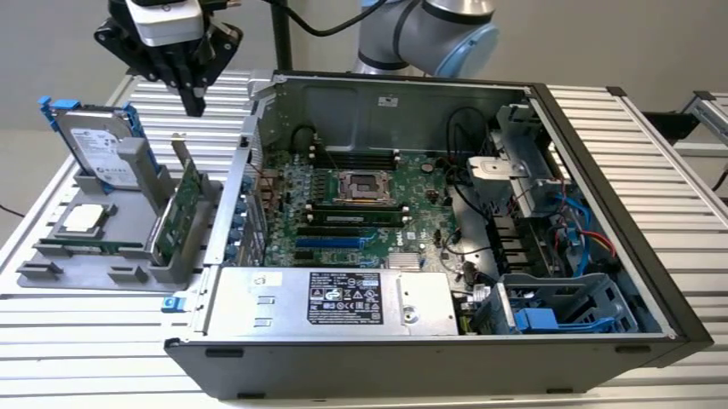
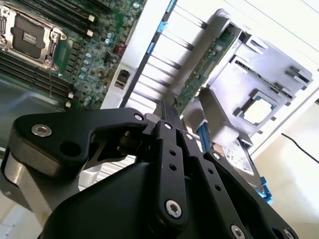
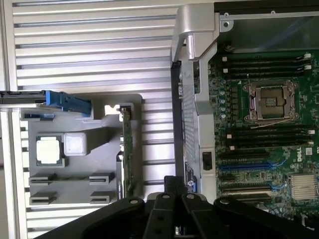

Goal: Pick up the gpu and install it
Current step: 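Reach for the gpu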

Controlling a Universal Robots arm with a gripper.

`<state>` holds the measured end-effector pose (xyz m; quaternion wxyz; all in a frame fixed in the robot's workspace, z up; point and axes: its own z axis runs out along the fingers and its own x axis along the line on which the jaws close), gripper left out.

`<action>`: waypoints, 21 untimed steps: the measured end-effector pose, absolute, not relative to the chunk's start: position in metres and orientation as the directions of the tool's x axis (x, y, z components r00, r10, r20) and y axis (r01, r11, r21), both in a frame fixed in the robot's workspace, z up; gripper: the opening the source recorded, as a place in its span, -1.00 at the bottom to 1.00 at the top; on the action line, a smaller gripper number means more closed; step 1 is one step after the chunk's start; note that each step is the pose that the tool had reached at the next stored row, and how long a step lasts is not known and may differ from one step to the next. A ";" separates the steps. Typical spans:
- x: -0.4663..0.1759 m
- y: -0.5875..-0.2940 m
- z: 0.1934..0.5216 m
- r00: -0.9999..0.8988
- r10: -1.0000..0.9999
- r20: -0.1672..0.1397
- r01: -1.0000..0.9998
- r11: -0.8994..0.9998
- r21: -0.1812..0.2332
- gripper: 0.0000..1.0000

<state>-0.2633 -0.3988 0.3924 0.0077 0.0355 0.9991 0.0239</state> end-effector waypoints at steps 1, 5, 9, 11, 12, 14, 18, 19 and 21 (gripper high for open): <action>-0.265 -0.399 0.392 -0.997 0.071 -0.014 0.071 0.996 0.048 -1.00; -0.273 -0.399 0.392 -0.997 0.071 -0.014 0.070 0.996 0.048 -1.00; -0.280 -0.399 0.392 -0.997 0.071 -0.014 0.070 0.996 0.048 -1.00; -0.284 -0.399 0.392 -0.997 0.071 -0.014 0.070 0.996 0.048 -1.00; -0.286 -0.399 0.392 -0.997 0.071 -0.014 0.070 0.996 0.048 -1.00; -0.289 -0.399 0.392 -0.997 0.071 -0.014 0.070 0.996 0.048 -1.00; -0.296 -0.400 0.392 -0.997 0.071 -0.014 0.070 0.996 0.048 -1.00; -0.297 -0.400 0.392 -0.997 0.071 -0.014 0.070 0.996 0.048 -1.00; -0.300 -0.400 0.392 -0.997 0.071 -0.014 0.070 0.996 0.048 -1.00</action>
